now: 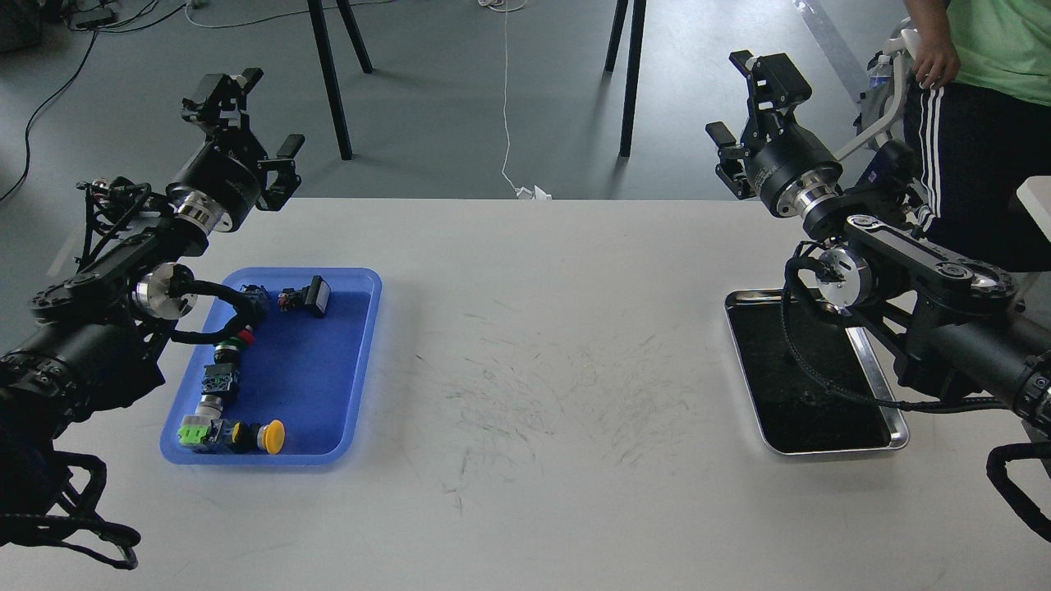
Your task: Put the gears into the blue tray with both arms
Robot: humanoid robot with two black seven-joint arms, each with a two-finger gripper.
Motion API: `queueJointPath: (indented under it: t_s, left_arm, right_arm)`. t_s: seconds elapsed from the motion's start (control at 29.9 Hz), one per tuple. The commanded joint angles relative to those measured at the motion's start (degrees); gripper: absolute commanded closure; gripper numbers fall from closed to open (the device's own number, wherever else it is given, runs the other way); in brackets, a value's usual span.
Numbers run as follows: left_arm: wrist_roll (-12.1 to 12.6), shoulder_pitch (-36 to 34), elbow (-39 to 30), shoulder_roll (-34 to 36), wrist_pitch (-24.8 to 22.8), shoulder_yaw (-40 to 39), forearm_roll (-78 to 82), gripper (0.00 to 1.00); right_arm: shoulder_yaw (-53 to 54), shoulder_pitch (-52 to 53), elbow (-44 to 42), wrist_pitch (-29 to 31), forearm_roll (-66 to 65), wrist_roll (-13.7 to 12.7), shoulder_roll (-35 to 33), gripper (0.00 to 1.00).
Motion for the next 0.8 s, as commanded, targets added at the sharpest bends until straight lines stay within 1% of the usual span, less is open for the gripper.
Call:
queueJointPath:
  t_s: [0.0, 0.1, 0.33, 0.77]
  left_arm:
    - [0.0, 0.03, 0.01, -0.4, 0.0, 0.34, 0.08, 0.02]
    - [0.0, 0.11, -0.17, -0.4, 0.0, 0.6, 0.26, 0.02]
    - [0.0, 0.81, 0.09, -0.14, 0.0, 1.48, 0.26, 0.02]
    - [0.0, 0.99, 0.44, -0.14, 0.0, 1.39, 0.08, 0.02]
  right_arm:
    - [2.1, -1.23, 0.29, 0.24, 2.41, 0.01, -0.38, 0.01]
    - [2.36, -1.58, 0.2, 0.06, 2.77, 0.01, -0.29, 0.01]
    - [2.36, -1.76, -0.06, -2.57, 2.77, 0.01, 0.59, 0.01]
    - [2.81, -1.76, 0.91, -2.4, 2.77, 0.19, 0.59, 0.01]
